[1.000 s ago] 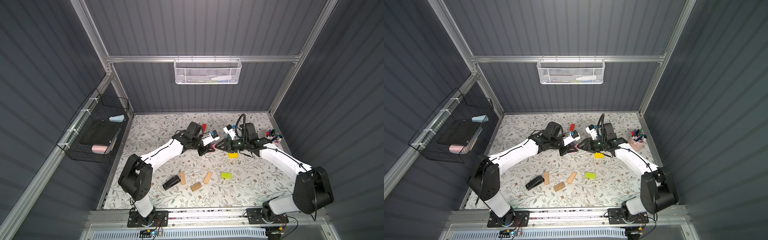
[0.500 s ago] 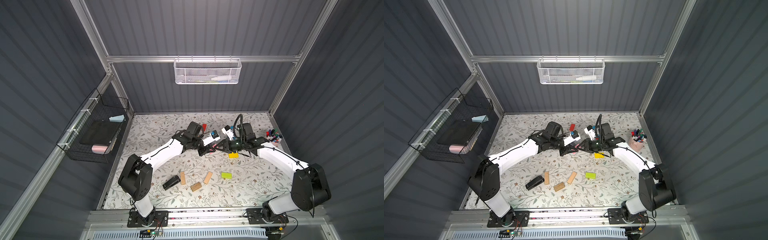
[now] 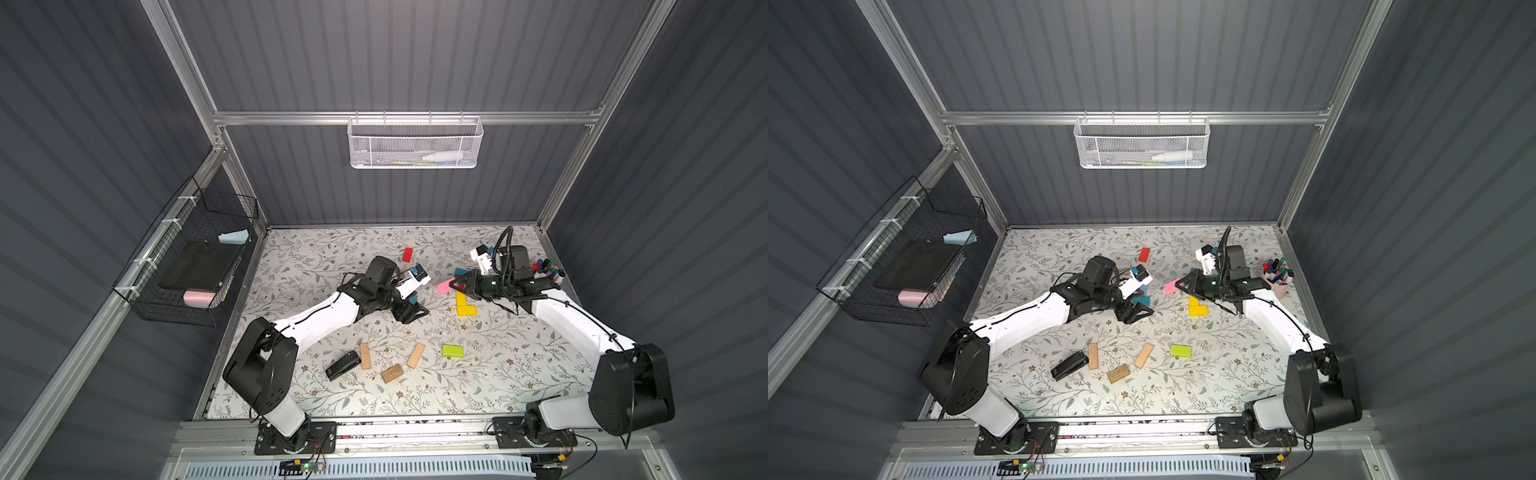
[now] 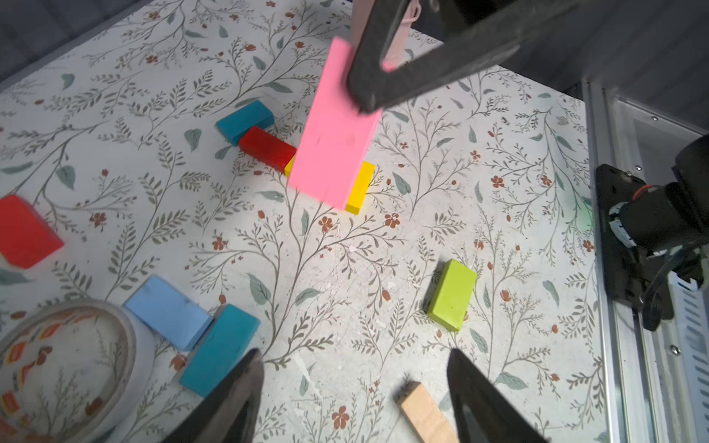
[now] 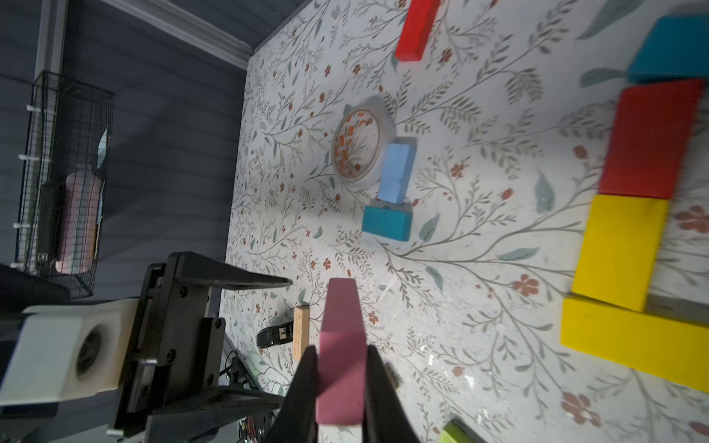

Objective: Assemble the letter c with building blocks
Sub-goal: Assemble the building block at the center of the board.

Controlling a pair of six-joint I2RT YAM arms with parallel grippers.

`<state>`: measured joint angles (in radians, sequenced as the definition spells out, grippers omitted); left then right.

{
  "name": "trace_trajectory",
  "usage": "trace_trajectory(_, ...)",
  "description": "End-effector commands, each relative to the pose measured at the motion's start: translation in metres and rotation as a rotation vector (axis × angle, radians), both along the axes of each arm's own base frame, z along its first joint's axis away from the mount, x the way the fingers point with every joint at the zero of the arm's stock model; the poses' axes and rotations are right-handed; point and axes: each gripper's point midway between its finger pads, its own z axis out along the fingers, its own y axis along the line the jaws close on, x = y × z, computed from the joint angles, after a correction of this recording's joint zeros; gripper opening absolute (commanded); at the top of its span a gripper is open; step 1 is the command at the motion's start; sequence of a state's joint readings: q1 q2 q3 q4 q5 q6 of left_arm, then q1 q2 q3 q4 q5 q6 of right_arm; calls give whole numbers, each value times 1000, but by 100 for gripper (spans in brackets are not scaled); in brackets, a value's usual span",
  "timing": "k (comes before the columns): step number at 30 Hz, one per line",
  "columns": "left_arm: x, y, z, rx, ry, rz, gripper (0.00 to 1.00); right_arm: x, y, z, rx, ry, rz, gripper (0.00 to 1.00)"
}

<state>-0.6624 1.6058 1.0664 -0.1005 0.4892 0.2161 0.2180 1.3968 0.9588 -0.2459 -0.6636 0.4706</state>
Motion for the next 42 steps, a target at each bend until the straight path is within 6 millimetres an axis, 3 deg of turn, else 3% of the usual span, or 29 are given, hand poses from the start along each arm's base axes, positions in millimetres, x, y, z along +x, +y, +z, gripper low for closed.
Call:
trace_trajectory(1, 11, 11, 8, -43, -16, 143, 73, 11, -28, -7, -8, -3, -101, 10)
trace_trajectory(7, 18, 33, -14, -32, -4, 294, 72, 32, -75, -22, -51, 12, -265, 9)
trace_trajectory(12, 25, 48, -26, -37, 20, 373, 72, 48, -94, -36, -83, 34, -322, 9)
trace_trajectory(21, 25, 70, -42, -86, 36, 440, 71, 72, -108, -59, -157, 60, -375, 8)
trace_trajectory(32, 21, 72, -46, -97, 45, 431, 70, 99, -124, -72, -238, 60, -434, 9)
trace_trajectory(42, 20, 71, -47, -96, 49, 427, 70, 118, -125, -88, -254, 74, -431, 12)
